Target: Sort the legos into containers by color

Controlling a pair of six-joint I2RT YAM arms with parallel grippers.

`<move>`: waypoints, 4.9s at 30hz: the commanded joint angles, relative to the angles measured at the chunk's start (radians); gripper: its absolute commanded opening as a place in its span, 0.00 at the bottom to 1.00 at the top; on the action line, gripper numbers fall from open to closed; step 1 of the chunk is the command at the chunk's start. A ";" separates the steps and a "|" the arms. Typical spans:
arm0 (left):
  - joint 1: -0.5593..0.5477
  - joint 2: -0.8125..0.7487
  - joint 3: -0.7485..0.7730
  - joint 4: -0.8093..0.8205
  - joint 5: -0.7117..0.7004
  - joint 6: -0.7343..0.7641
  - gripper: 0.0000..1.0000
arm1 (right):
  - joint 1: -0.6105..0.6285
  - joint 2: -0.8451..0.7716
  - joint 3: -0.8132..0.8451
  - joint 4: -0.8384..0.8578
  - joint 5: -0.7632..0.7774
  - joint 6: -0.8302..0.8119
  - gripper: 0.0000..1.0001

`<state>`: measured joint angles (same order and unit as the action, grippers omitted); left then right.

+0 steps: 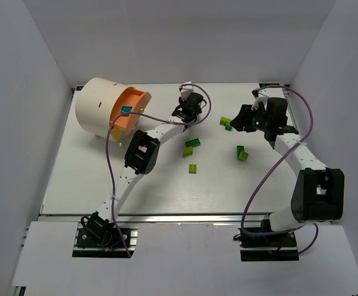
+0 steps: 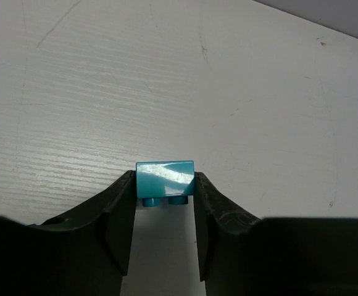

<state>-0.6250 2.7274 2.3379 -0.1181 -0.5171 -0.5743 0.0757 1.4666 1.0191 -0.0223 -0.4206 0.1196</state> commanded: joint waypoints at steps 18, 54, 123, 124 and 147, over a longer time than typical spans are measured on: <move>0.016 -0.710 -0.334 -0.084 0.468 0.157 0.02 | 0.003 -0.094 -0.013 -0.062 -0.118 -0.115 0.31; 0.288 -1.112 -0.485 -0.801 0.147 0.249 0.03 | 0.087 -0.163 -0.008 -0.268 -0.316 -0.337 0.18; 0.329 -0.837 -0.310 -0.827 0.209 0.387 0.80 | 0.110 -0.088 0.073 -0.317 -0.343 -0.386 0.23; 0.329 -0.847 -0.310 -0.821 0.204 0.389 0.81 | 0.110 -0.086 0.075 -0.315 -0.345 -0.385 0.22; 0.320 -1.344 -0.795 -0.484 0.635 0.214 0.11 | 0.271 0.066 0.219 -0.317 -0.406 -0.398 0.14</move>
<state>-0.3031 1.5002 1.6657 -0.6712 0.0124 -0.2859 0.3027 1.4982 1.1763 -0.4103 -0.8417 -0.3798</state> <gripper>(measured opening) 0.098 0.165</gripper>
